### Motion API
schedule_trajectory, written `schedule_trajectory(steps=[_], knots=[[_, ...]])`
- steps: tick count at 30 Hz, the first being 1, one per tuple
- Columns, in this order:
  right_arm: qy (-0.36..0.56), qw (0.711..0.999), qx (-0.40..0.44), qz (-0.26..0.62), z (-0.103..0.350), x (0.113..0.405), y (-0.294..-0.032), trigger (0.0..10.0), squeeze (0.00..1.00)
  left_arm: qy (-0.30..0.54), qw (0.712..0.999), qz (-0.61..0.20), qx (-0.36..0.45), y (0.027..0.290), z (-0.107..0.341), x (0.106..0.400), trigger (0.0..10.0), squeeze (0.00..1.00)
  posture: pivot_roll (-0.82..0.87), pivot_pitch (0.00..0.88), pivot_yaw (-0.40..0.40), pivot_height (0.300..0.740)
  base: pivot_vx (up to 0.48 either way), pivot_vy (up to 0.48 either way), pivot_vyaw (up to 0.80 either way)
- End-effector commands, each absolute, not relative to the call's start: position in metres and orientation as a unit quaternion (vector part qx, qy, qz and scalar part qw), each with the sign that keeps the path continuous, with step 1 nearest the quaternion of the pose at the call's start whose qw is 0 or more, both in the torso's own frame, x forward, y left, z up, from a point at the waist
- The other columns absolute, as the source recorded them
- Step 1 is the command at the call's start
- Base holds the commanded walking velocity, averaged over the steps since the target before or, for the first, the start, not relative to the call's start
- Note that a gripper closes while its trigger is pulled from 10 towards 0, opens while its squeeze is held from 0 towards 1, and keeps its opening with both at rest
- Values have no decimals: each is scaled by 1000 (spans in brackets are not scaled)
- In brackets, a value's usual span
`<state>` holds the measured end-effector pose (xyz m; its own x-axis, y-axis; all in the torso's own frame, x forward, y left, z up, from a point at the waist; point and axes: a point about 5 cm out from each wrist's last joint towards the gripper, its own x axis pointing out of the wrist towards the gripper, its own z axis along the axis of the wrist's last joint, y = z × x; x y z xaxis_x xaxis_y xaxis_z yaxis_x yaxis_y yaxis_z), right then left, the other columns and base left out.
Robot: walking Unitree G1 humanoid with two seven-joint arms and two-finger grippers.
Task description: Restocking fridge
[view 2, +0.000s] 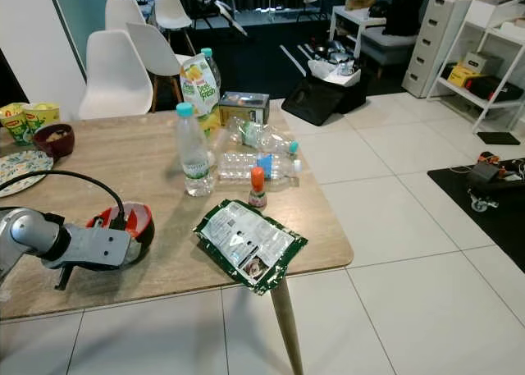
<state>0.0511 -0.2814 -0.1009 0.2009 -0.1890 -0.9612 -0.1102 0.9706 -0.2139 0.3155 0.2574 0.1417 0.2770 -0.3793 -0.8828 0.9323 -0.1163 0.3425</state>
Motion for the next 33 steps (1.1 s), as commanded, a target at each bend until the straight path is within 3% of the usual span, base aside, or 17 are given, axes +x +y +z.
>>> schedule_trajectory(steps=[1, 9, 18, 23, 33], knots=[[633, 765, -111, -47, -99, 49, -287, 10000, 0, 272, 611, -523, 529, 270, 156, 313, 10000, 0, -41, 0, 26, 740, 0, 0, 0], [634, 763, -112, -64, -96, 46, -296, 10000, 0, 282, 597, -525, 537, 271, 159, 305, 10000, 0, -33, 0, 30, 740, 0, 0, 0], [636, 761, -107, -74, -95, 44, -299, 10000, 0, 265, 574, -553, 543, 253, 157, 286, 10000, 0, -13, 0, 28, 740, 0, 0, 0], [632, 764, -106, -69, -96, 49, -296, 10000, 0, 252, 567, -579, 528, 233, 147, 274, 10000, 0, -15, 0, 25, 740, -399, 0, 0], [629, 767, -105, -68, -95, 54, -296, 10000, 0, 250, 569, -583, 522, 225, 144, 267, 10000, 0, -20, 0, 21, 740, -408, 0, 0]])
